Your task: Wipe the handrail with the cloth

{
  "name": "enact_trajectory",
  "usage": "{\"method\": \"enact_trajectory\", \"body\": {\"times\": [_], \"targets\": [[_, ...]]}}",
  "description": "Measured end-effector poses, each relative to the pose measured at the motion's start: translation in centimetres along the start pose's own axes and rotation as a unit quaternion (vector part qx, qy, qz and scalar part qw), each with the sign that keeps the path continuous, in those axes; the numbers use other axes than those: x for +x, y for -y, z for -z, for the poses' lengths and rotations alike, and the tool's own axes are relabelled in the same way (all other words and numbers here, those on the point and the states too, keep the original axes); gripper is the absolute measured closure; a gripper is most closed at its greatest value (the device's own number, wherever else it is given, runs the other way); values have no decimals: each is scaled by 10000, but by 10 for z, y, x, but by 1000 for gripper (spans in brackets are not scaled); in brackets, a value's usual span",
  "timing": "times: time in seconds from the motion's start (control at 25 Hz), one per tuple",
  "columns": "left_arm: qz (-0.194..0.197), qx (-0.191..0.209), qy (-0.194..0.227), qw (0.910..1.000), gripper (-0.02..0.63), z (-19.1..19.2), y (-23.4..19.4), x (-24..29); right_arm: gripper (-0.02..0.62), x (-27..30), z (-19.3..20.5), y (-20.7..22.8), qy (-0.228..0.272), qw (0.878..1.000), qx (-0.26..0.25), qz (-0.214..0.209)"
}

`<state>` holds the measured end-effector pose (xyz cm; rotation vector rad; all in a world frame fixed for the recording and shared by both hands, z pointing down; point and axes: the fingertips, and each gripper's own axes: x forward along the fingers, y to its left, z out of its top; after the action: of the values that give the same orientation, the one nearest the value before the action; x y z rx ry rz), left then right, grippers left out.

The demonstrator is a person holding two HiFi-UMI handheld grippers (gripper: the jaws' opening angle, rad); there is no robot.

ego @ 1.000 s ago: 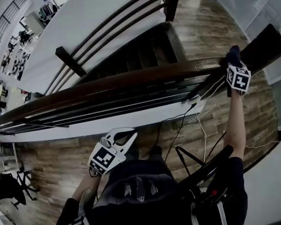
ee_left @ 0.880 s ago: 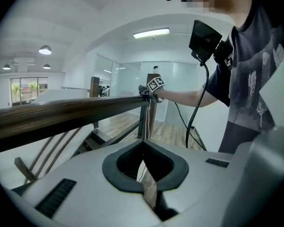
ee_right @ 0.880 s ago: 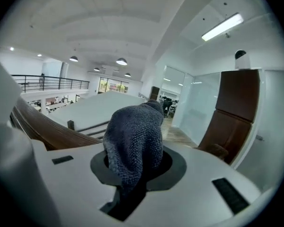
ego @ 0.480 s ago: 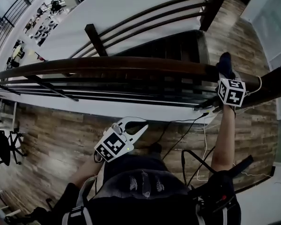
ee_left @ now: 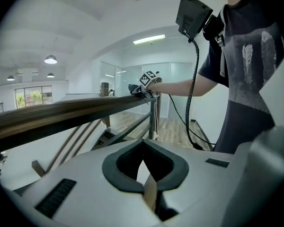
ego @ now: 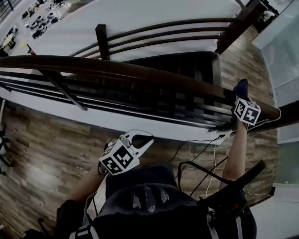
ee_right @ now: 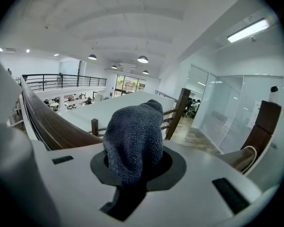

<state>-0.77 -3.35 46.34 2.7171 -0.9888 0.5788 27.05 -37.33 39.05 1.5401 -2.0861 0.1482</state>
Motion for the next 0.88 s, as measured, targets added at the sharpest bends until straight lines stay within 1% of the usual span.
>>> {"method": "enact_trajectory", "body": {"times": [0.08, 0.16, 0.28, 0.36, 0.52, 0.64, 0.76, 0.88], "targets": [[-244, -136, 122, 9995, 600, 9, -26, -55, 529, -6, -21, -44, -23, 10000, -45, 44], [-500, -300, 229, 9980, 600, 14, -50, -90, 529, -8, -38, -79, -4, 9999, -100, 97], [-758, -498, 290, 9955, 600, 6, -75, -92, 529, -2, -56, -99, 7, 9996, -268, 24], [-794, -478, 287, 9953, 600, 2, -87, -95, 529, -3, -62, -123, -10, 9992, -382, -117], [-784, -194, 234, 9965, 600, 19, -103, -122, 529, -22, -64, -205, 25, 9963, -720, -474], [-824, -69, 79, 9965, 600, 36, -122, -131, 529, -28, -74, -278, 179, 9905, -974, -959], [-759, -24, 28, 9971, 600, 56, -143, -146, 529, -26, -86, -355, 239, 9818, -1300, -1367], [-714, -9, 119, 9974, 600, 81, -164, -180, 529, -23, -97, -414, 237, 9783, -1460, -1447]]}}
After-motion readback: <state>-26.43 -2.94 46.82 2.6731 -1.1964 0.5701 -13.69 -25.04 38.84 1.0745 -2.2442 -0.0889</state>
